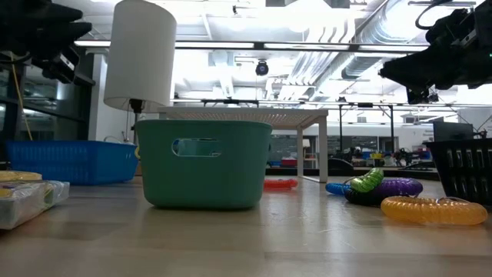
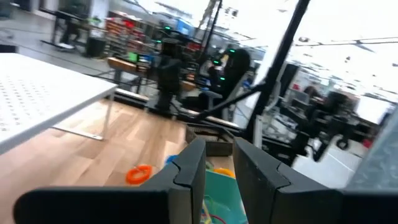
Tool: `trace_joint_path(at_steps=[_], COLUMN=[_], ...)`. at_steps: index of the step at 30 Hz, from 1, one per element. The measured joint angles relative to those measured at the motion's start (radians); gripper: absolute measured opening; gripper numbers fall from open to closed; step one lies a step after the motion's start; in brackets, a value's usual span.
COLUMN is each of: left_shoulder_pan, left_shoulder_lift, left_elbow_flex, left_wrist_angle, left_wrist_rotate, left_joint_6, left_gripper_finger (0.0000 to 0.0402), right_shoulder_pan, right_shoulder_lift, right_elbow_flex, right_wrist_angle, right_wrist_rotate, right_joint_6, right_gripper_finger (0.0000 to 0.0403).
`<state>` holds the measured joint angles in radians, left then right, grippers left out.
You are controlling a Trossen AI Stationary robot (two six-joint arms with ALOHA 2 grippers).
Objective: Pick & Place Office Desk Supplies
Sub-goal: Put the yellow crayon box into the blue bin
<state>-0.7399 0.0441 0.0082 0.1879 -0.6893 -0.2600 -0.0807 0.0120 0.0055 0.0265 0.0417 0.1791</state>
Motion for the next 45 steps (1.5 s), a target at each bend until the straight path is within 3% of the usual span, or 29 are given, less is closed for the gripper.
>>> trace_joint_path(at_steps=[25, 36, 45], left_shoulder_pan=[0.0, -0.001, 0.006], left_shoulder_lift=[0.017, 0.277, 0.582], left_elbow_flex=[0.023, 0.178, 0.387], left_wrist_angle=[0.0, -0.003, 0.0], left_wrist_rotate=[0.004, 0.009, 0.039], left_joint_6=[0.016, 0.044, 0.232], left_gripper_finger=[0.0079, 0.0079, 0.0079], right_shoulder_pan=[0.0, 0.0, 0.0], right_shoulder_lift=[0.0, 0.0, 0.0], right_elbow_flex=[0.0, 0.0, 0.0], right_wrist_angle=[0.0, 0.0, 0.0], right_wrist_rotate=[0.0, 0.0, 0.0], right_joint_6=[0.0, 0.0, 0.0], right_gripper_finger=[0.0066, 0.0066, 0.0066])
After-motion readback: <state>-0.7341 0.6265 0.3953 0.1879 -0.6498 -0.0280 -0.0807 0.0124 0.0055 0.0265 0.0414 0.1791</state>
